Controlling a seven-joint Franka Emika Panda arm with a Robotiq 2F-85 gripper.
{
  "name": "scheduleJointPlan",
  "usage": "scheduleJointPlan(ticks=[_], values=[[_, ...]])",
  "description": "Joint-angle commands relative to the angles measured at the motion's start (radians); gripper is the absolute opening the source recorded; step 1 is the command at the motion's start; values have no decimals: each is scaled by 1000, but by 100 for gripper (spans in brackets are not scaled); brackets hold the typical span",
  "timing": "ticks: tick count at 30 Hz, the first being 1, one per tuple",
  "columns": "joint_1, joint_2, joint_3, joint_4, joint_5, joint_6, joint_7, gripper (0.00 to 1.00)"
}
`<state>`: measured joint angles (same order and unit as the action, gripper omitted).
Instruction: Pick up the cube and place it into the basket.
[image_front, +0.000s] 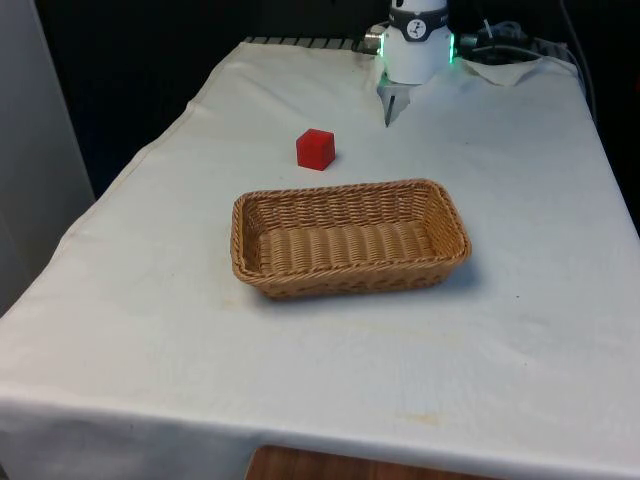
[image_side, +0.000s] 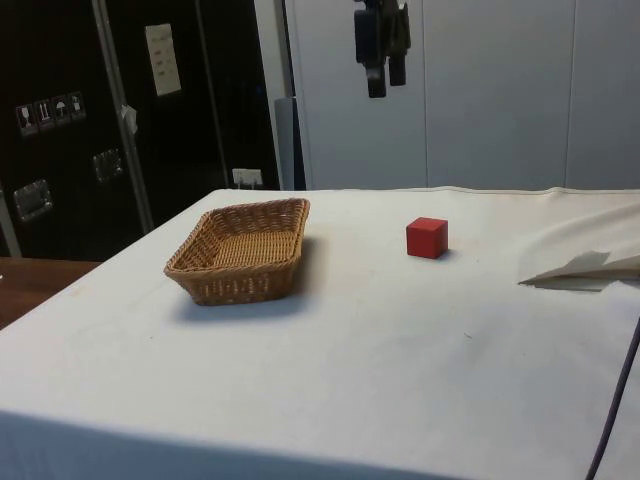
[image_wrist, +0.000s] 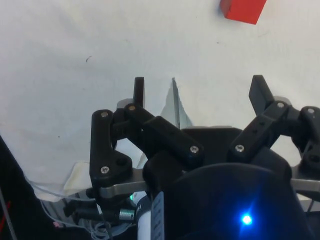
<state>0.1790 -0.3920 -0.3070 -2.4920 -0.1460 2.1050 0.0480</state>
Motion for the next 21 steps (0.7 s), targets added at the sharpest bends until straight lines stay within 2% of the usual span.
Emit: scheduleJointPlan(ticks=[1,2,3,9,10,11,18,19,20,21], values=[[-6,-9,-5,-13,-8,13,-3,100],[-1,0,-4,-3,0,0,-2,100],[-7,-10,-9,-16,-8,14,-5,100],[-12,-14,-37,-37,-15,27,-18,100],[-6,-5,-38,-28,-8,16,-18,100],[-13,-14,-41,-40,-17,29,-19,100],[-18,-15,-76,-61,-27,45,-34,100],[-12,-5,-76,-51,-18,32,-34,100],[-19,-14,-80,-64,-28,48,-36,100],[-19,-13,-85,-66,-29,50,-37,100]])
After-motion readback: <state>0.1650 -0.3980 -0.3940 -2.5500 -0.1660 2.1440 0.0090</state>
